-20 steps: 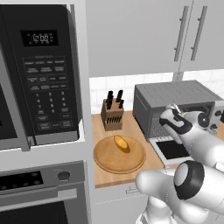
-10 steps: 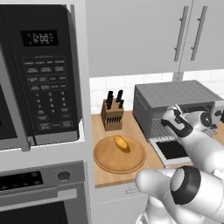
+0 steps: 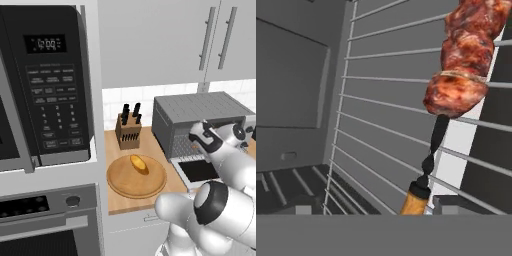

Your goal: Pick up the kebab skewer and baguette bread, and place them inside the toaster oven. Close the toaster oven door and start by setting the timer.

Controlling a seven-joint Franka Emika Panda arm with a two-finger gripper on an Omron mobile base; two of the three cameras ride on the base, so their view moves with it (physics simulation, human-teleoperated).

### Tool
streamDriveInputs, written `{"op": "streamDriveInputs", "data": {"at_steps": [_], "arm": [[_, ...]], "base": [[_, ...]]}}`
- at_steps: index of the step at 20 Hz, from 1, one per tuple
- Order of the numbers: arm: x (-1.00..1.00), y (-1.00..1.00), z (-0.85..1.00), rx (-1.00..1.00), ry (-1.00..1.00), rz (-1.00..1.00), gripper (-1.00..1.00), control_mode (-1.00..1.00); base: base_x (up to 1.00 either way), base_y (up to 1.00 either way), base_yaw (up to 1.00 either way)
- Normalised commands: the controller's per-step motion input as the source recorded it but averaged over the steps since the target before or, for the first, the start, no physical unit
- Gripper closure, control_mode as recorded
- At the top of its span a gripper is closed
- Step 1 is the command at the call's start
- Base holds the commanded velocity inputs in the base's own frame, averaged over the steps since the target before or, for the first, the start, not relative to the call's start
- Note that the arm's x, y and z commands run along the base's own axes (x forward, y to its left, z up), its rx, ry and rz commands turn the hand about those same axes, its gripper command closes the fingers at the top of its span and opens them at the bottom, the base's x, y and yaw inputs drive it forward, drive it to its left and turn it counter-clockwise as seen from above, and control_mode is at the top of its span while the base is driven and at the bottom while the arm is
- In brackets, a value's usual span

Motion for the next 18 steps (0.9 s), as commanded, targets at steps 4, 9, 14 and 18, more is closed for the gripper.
{"op": "streamDriveInputs", "data": {"at_steps": [4, 9, 14, 18], "arm": [[-0.01, 0.00, -0.57, 0.10, 0.07, -0.02, -1.00, -1.00], [-0.32, 0.00, -0.48, 0.09, 0.04, -0.03, -1.00, -1.00], [-0.54, 0.00, -0.13, 0.08, 0.16, -0.07, -1.00, -1.00], [-0.45, 0.00, 0.00, 0.08, 0.32, -0.10, -1.00, -1.00]], "base": [[0.00, 0.00, 0.00], [0.00, 0.00, 0.00], [0.00, 0.00, 0.00], [0.00, 0.00, 0.00]]}}
